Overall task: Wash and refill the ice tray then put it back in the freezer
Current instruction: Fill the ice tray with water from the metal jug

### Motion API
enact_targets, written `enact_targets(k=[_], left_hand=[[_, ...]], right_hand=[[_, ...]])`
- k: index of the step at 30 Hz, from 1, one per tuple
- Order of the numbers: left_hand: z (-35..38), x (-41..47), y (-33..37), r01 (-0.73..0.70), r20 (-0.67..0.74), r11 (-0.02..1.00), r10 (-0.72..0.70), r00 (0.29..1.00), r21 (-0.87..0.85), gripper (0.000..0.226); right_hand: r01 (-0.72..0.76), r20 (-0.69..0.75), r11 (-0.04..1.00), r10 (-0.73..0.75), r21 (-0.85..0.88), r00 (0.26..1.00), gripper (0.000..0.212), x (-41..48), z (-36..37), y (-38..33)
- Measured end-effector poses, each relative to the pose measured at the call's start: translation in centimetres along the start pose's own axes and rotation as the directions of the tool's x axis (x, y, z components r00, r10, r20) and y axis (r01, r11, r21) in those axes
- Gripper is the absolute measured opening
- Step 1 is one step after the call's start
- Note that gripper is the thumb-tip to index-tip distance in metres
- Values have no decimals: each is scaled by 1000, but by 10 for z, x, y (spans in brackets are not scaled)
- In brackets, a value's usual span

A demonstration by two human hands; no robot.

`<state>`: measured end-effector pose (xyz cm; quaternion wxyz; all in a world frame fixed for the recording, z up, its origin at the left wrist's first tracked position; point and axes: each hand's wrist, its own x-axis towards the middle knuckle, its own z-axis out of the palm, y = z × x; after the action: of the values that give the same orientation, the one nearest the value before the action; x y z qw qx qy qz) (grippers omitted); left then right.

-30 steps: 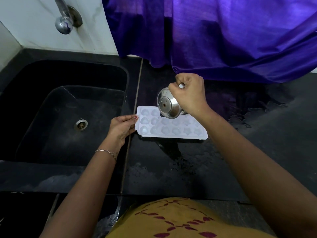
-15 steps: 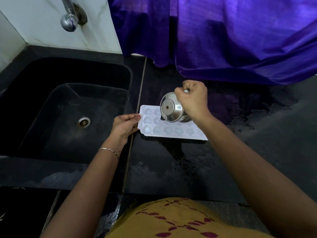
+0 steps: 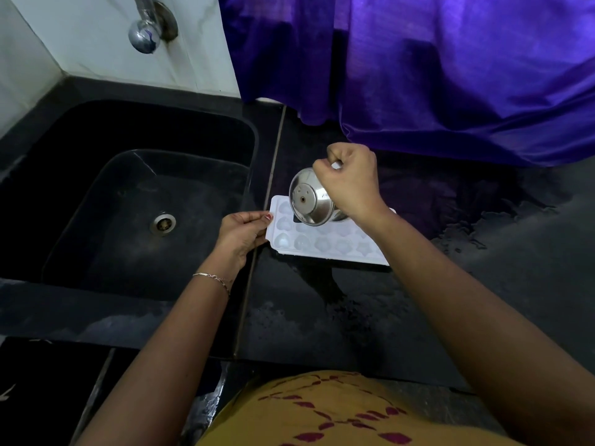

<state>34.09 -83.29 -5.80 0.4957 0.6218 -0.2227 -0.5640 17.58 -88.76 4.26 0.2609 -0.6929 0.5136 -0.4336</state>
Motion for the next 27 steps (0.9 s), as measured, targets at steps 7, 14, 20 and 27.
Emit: enact_targets(k=[7, 14, 20, 27], left_hand=[[1, -1, 1, 6, -12, 1000, -6, 1000, -17, 6], [1, -2, 2, 13, -13, 1000, -13, 1000, -19, 4], [1, -1, 1, 15, -9, 1000, -15, 1000, -16, 5], [1, -1, 2, 14, -10, 1000, -14, 1000, -11, 5]], right_hand=[[131, 39, 989, -129, -63, 991, 39, 0, 6, -7], [187, 57, 976, -181, -109, 982, 38, 3, 3, -12], [199, 36, 973, -196, -113, 980, 37, 7, 0, -14], [180, 28, 981, -178, -75, 984, 40, 6, 0, -12]])
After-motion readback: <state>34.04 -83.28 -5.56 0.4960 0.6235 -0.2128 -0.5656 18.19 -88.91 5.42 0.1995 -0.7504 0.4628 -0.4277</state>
